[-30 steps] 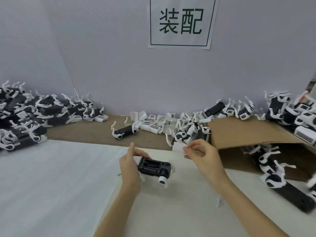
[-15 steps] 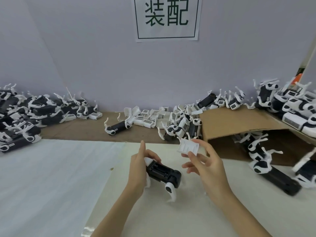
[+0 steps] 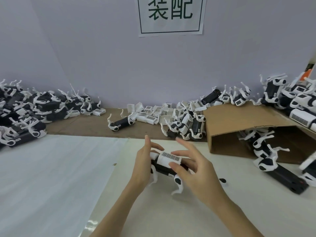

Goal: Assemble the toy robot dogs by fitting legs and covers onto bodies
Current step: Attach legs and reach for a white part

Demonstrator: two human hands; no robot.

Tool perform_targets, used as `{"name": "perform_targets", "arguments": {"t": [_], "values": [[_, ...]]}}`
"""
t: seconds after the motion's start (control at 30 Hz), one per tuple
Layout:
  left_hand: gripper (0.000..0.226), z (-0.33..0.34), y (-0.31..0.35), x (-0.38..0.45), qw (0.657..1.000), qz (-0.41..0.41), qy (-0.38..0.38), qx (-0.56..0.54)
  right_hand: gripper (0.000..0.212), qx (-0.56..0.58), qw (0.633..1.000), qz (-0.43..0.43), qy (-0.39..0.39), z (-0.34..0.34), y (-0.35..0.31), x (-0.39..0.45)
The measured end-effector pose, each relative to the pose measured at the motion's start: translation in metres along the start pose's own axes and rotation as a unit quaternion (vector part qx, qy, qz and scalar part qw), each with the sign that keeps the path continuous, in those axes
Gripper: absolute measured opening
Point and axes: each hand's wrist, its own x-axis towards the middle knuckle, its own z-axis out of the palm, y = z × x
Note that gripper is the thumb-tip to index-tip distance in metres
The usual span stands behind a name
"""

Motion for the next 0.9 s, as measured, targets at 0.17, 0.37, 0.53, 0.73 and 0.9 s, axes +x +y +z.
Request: {"name": "perform_targets", "arguments": {"t": [0.17, 0.37, 0.53, 0.73, 0.9], "values": [[0.074, 0.001, -0.002, 0.000, 0.999, 0.025, 0.018, 0.011, 0.033, -0.132, 0.989, -0.058, -0.031, 0.006, -0.001, -0.004], [0.065, 0.004, -0.002, -0.004, 0.996, 0.061, 0.033, 0.047, 0.028, -0.190, 0.979, -0.073, -0.024, 0.003, -0.001, -0.005], [0.075, 0.007, -0.004, -0.005, 0.995, 0.042, 0.075, 0.053, 0.043, -0.288, 0.946, -0.145, -0.031, 0.010, -0.001, -0.010], [0.083, 0.011, -0.003, -0.005, 0.994, 0.012, 0.096, 0.053, 0.062, -0.353, 0.923, -0.151, -0.006, 0.016, 0.000, -0.008], [0.077, 0.009, 0.000, -0.005, 0.995, 0.047, 0.057, 0.063, 0.069, -0.376, 0.915, -0.148, 0.012, 0.014, -0.003, -0.008]]}}
